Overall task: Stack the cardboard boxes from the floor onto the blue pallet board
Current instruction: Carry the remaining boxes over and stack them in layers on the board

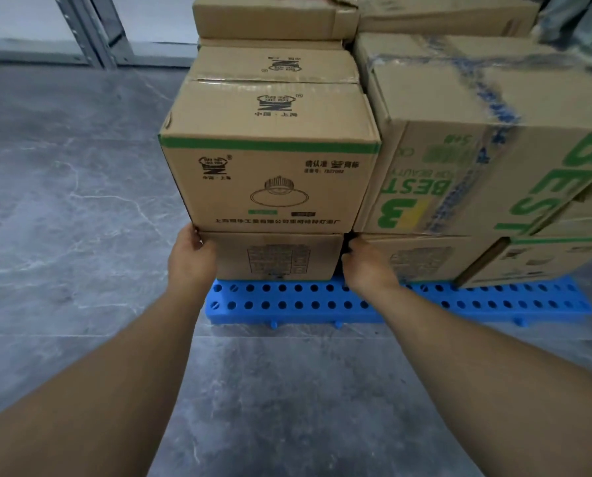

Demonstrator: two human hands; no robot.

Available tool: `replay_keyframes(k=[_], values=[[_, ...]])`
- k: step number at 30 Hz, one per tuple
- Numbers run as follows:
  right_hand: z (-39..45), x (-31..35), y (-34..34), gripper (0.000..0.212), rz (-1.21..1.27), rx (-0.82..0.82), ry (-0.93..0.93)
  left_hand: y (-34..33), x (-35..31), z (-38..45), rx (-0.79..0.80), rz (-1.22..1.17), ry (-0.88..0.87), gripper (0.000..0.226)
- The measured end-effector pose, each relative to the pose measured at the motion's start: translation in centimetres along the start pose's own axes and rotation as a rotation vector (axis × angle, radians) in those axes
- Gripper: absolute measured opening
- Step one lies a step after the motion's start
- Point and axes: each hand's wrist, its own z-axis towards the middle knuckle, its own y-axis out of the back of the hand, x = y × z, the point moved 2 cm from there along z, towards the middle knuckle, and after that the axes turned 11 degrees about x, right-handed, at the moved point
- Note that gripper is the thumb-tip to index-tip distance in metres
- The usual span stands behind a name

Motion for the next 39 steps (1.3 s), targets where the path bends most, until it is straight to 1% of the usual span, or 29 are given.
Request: replay_keyframes(k=[6,9,11,15,19,22,27,30,35,39], values=[[0.6,-0.5,-0.3,0.040,-0.071,-0.028,0.008,0.0,0.2,0.7,0.016,0.002,0.032,0.030],[0.6,-1.1,-0.2,0.029,-0.157,-0.057,-0.045,-0.2,0.0,1.4,0.031,-0.088,0.085,0.029],[0.6,-1.3,-0.1,0.027,-0.188,-0.078,-0.062,-0.2,0.3,1.8,0.055,-0.137,0.125,0.030],[0.6,-1.3,-0.3,0.033,-0.095,-0.047,-0.036,0.1,0.9,2.8,0.107,-0.170,0.166,0.034],[0.2,-0.5,-1.3,0.043,0.007,-0.020,-0.010,0.2,1.1,3.3,0.135,-0.176,0.158,0.036],[-0.1,-0.3,-1.3,0.043,0.119,-0.035,-0.018,0.1,1.1,3.4,0.124,-0.184,0.168,0.034],[-0.5,-1.0,-0.5,0.036,0.102,-0.042,-0.008,-0.5,1.1,3.0,0.129,-0.190,0.183,0.033],[-0.8,-1.3,-0.2,0.033,0.039,-0.050,-0.012,-0.6,0.9,2.6,0.143,-0.181,0.183,0.031],[-0.8,-0.7,0.0,0.028,-0.105,-0.004,-0.034,-0.6,0.7,2.1,0.156,-0.170,0.180,0.025],[-0.6,-0.5,0.4,0.034,-0.263,0.000,-0.110,-0.6,0.7,1.8,0.169,-0.106,0.173,0.024]])
